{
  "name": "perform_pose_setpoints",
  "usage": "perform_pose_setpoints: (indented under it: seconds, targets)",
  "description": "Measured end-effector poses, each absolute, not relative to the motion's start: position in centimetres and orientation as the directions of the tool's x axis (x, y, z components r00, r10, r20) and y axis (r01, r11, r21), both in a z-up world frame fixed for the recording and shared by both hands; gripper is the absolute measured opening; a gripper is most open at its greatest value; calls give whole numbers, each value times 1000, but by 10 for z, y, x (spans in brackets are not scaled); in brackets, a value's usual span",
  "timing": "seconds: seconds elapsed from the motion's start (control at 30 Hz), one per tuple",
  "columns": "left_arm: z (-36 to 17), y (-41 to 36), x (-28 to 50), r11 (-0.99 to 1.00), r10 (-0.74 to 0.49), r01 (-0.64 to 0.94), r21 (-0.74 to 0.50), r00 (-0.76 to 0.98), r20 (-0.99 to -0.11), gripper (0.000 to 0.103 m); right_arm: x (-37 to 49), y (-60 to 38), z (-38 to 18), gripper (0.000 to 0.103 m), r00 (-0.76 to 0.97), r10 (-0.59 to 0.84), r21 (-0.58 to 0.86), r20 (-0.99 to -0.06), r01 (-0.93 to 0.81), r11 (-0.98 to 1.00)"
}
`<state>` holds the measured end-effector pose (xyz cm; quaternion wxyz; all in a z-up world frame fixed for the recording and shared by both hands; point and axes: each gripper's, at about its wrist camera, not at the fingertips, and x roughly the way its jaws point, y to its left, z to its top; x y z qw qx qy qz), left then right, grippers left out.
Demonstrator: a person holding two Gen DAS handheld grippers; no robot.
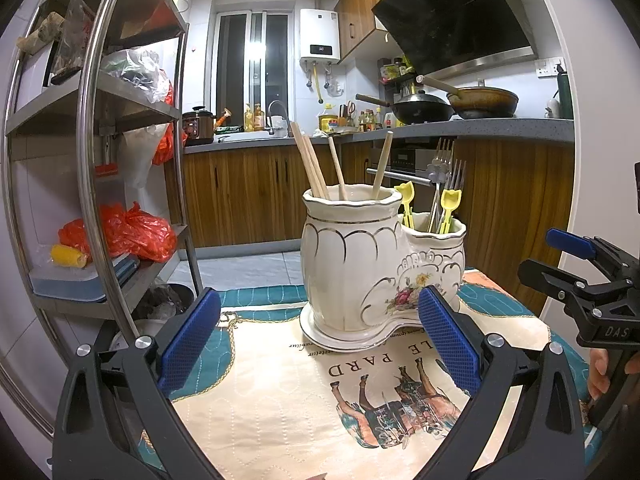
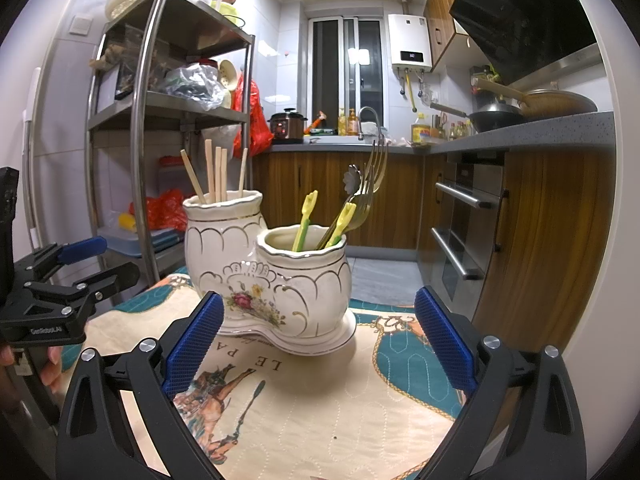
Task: Organize utensils
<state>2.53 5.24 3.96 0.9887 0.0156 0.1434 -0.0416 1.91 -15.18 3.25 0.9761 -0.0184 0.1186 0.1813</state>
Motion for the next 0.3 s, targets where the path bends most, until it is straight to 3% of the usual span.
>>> perform_pose_setpoints:
  seconds: [0.3]
  targets:
    - [40, 51, 26, 996, -75, 84, 19, 953, -293, 97, 19, -152, 32, 96, 906, 350, 7, -239, -359, 933]
